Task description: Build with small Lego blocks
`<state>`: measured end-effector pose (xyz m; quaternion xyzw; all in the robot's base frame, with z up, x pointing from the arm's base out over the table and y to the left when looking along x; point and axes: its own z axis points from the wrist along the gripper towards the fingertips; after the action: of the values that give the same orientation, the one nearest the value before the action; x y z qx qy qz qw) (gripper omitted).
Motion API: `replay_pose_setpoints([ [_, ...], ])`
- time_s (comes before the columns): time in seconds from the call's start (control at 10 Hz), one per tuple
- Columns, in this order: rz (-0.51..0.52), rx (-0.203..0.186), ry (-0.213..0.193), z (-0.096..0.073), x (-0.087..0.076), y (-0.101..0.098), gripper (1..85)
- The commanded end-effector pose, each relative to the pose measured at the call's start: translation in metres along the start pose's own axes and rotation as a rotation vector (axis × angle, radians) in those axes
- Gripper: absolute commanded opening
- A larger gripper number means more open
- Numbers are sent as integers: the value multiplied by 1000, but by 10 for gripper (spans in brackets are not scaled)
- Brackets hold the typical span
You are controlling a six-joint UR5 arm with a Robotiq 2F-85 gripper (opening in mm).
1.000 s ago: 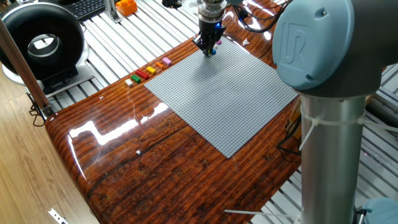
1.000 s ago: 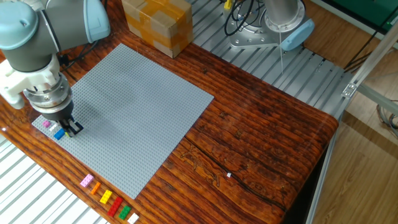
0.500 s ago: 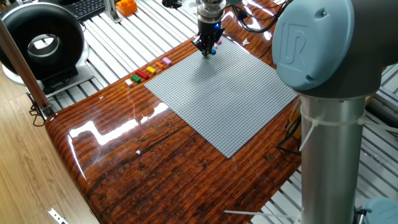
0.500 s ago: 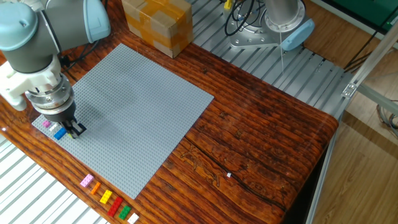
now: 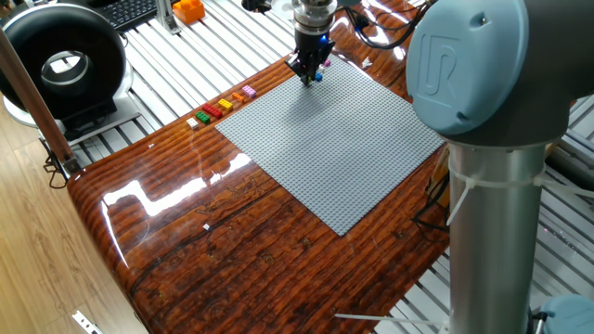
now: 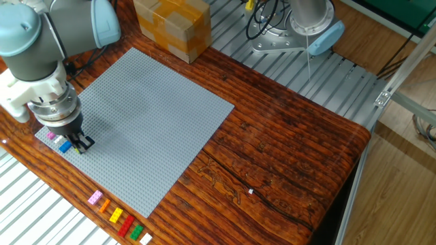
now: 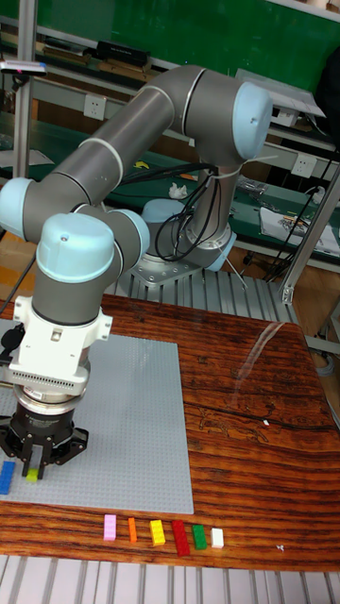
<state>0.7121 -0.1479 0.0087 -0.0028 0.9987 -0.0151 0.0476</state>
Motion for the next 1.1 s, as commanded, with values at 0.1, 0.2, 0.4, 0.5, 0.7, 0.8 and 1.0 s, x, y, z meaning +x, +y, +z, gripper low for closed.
replay_pose_setpoints([
  [0.1,-8,-20,-13,2,-4,-1,10],
  [0.2,-9,-23,-15,3,-4,0,10],
  [0.4,-13,-29,-21,3,-5,1,10],
  [0.5,-12,-34,-24,3,-6,1,10],
  [0.7,-13,-53,-32,-1,-11,0,10],
  [0.8,-20,-58,-28,-3,-11,-3,10],
  [1.0,-20,-68,-42,3,-13,0,10],
])
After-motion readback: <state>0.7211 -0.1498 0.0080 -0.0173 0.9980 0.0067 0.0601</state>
